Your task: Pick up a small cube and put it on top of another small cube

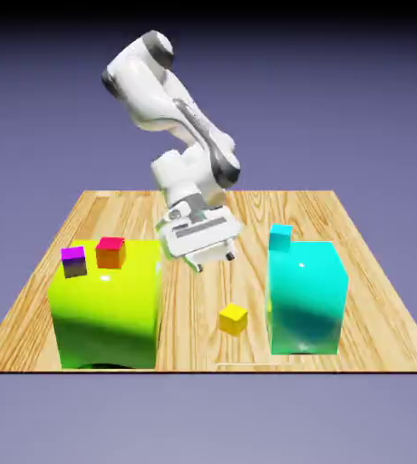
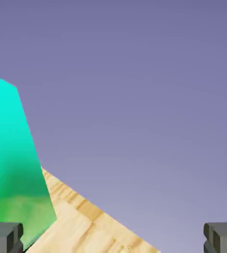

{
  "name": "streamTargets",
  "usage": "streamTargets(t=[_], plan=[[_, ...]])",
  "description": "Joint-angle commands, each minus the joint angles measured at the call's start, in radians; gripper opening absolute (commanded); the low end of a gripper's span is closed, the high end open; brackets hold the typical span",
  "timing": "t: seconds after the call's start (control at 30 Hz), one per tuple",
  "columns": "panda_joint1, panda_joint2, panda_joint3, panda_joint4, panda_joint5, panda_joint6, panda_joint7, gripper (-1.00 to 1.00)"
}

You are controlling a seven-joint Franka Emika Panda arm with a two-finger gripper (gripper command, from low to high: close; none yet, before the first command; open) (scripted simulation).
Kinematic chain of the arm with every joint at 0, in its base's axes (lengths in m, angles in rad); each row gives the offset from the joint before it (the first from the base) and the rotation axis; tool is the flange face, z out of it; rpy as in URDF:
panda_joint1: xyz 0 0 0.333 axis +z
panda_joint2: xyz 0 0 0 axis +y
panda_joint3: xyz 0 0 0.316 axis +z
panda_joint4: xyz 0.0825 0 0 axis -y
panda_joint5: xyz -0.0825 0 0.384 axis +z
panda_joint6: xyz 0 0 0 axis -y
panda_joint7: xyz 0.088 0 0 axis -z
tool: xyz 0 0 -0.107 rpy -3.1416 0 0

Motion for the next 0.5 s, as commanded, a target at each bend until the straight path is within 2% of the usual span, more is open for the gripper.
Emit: streamTargets(t=[0.0,0.47], plan=[[0.031,-0.002,-0.036,-0.003,0.002,0.007,-0.026,0.0],[0.432,-0.052,-0.493,-0.018,0.025,0.105,-0.345,0.0]])
